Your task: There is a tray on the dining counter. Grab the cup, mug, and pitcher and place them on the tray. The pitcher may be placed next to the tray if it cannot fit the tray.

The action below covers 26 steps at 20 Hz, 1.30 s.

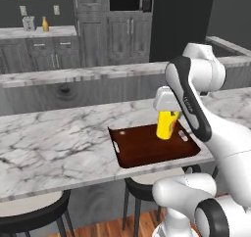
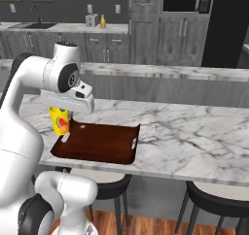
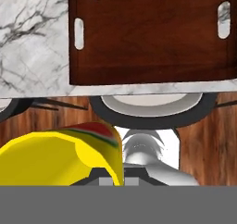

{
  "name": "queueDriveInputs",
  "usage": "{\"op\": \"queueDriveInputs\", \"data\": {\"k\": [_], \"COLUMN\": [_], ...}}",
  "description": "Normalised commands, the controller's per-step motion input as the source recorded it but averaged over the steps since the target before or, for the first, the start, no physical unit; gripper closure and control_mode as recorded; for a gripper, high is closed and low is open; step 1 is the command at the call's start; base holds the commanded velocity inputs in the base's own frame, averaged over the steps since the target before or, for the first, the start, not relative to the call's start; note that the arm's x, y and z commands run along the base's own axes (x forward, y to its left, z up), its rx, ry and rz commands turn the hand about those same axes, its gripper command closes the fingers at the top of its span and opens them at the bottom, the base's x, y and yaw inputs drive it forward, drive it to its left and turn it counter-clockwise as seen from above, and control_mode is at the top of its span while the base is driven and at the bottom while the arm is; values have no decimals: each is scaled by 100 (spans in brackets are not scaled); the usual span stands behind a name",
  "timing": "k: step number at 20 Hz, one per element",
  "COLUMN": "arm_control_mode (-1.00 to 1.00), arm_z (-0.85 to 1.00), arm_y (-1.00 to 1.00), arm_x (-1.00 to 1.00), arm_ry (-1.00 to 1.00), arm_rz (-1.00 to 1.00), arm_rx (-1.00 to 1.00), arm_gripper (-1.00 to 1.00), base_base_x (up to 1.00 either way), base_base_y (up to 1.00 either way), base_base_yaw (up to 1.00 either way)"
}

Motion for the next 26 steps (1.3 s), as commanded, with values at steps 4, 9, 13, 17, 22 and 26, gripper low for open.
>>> {"op": "queueDriveInputs", "data": {"k": [4,9,13,17,22,26], "arm_control_mode": [-100,-100,-100,-100,-100,-100], "arm_z": [-21,-24,-24,-21,-21,-15], "arm_y": [21,17,16,13,15,3], "arm_x": [23,20,19,16,23,37], "arm_ry": [0,0,0,0,0,0], "arm_rz": [0,0,0,0,0,0], "arm_rx": [0,0,0,0,0,0], "arm_gripper": [100,100,100,100,100,100], "base_base_x": [0,0,0,0,0,0], "base_base_y": [0,0,0,0,0,0], "base_base_yaw": [0,0,0,0,0,0]}}
